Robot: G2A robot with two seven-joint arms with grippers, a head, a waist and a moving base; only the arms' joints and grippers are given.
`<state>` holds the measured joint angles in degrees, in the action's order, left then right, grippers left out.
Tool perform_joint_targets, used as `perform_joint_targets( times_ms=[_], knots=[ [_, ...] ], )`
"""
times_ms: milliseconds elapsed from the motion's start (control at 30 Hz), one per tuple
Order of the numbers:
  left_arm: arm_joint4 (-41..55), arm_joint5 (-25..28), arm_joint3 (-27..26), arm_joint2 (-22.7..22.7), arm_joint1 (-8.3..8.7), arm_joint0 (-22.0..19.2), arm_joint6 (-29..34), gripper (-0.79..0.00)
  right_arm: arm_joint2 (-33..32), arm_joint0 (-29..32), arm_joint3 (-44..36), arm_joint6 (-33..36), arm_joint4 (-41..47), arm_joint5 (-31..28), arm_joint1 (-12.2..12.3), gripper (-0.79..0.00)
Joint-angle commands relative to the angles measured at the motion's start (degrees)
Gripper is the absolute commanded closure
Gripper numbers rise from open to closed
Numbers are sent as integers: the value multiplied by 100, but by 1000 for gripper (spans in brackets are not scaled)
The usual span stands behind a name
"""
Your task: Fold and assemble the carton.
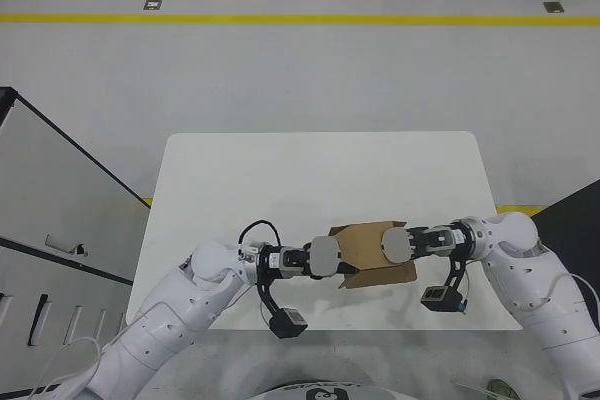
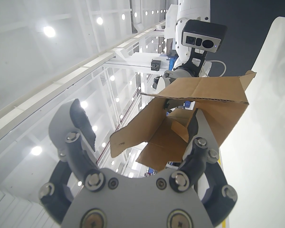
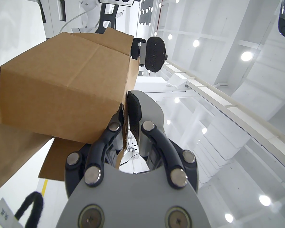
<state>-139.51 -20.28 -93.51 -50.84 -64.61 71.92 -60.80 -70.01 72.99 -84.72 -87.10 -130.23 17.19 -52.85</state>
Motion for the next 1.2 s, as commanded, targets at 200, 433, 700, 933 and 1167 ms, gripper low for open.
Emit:
perform_joint_targets(
  times_ms=[200,433,700,933,1167],
  knots=[
    [15,-14,45,15,-14,-57,5,-785,-21,-7,25,-8,3,-8,-14,0],
    [-2,-38,-52,-212,37,5,12,-785,-202,48,77,-7,-15,-7,8,0],
    [-58,-59,-219,-438,96,124,29,-785,-472,164,0,74,126,74,27,0],
    [-168,-91,-353,-625,148,241,21,-785,-774,332,-259,172,326,173,14,0],
    [-170,-76,-350,-625,148,248,55,-785,-774,332,-259,172,326,173,14,0]
  ],
)
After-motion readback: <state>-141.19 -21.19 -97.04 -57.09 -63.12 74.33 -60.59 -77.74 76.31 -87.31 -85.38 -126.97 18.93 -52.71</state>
